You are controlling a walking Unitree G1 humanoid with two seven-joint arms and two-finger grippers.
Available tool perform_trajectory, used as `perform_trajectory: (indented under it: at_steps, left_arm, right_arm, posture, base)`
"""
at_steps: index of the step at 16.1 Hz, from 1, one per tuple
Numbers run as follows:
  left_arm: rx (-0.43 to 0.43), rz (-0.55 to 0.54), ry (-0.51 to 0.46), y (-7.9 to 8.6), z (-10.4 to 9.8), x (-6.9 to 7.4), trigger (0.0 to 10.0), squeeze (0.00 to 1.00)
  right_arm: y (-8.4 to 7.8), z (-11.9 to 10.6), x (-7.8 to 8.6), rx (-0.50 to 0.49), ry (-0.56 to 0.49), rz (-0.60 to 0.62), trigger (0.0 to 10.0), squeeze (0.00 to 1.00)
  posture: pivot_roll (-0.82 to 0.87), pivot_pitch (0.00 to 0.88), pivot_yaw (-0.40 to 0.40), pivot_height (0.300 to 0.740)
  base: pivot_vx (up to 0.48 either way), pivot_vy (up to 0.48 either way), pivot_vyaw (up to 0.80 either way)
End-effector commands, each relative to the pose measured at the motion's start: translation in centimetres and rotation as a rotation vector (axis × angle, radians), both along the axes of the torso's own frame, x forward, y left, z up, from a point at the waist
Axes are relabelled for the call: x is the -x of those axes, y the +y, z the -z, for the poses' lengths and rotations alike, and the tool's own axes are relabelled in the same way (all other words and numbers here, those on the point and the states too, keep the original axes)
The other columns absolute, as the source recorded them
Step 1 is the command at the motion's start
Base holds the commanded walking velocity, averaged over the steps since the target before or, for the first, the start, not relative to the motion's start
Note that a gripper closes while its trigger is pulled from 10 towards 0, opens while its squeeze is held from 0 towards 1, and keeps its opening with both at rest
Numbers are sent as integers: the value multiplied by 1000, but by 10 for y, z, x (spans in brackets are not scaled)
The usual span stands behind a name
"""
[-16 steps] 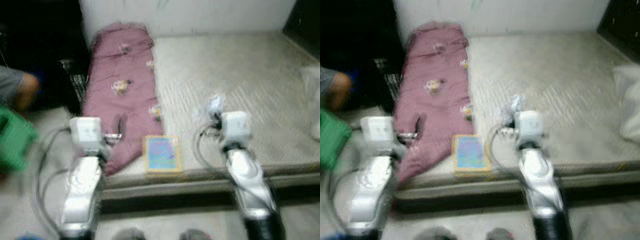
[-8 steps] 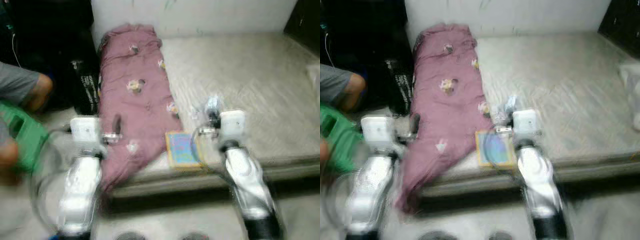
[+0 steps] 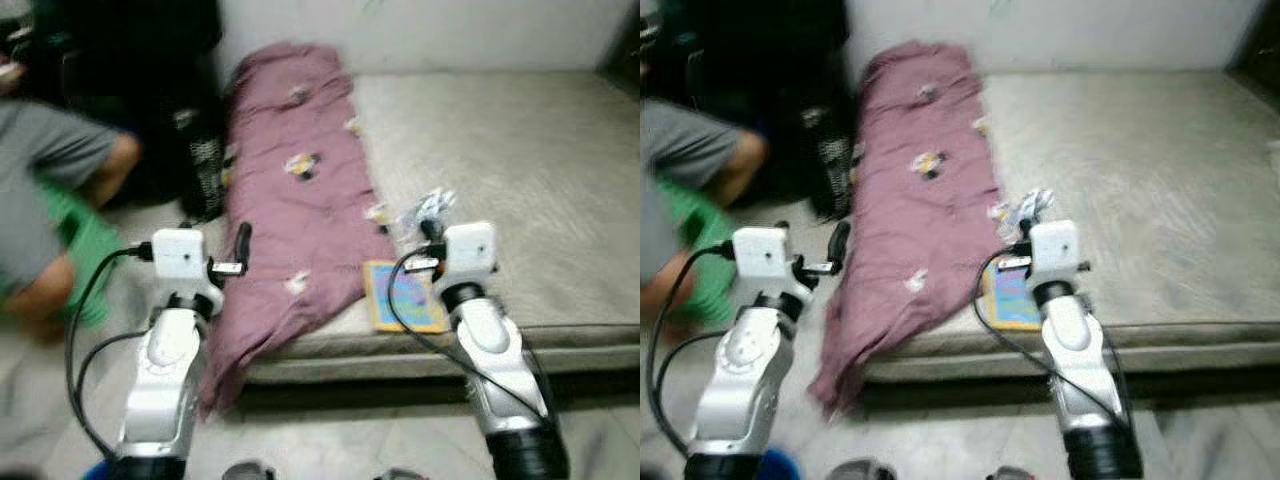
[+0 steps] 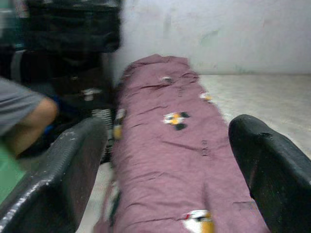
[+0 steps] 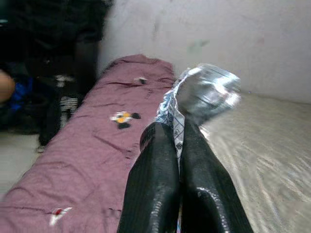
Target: Clean up the room
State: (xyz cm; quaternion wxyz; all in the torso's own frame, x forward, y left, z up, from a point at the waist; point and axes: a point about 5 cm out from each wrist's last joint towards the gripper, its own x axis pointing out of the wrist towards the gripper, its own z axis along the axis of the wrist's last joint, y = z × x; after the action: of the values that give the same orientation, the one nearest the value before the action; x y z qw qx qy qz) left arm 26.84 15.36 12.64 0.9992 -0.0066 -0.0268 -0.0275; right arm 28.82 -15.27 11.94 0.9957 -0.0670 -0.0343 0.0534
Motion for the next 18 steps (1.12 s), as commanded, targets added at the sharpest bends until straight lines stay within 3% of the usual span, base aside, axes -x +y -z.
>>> perform_trajectory:
  at_steps: [1,5,18]
  left_arm:
    - [-12,-11,2,3,0,-1,10000,0]
    - [7,3,12,-4,3,1,10000,0]
    - [-9,-19,25,-1,6,2,10000,0]
  right_arm:
    - [2,-4,-2,-3,-17,-8,10000,0]
    - [4,-4,-3,-5,-19,-28,10000,0]
    - [6,-9,-10,-24,-32,-55,10000,0]
  posture:
    - [-45,0,22,740]
    - [-48,0,22,740]
    - [-45,0,19,740]
  base:
    - [0,0,800]
    - [0,0,800]
    - [0,0,800]
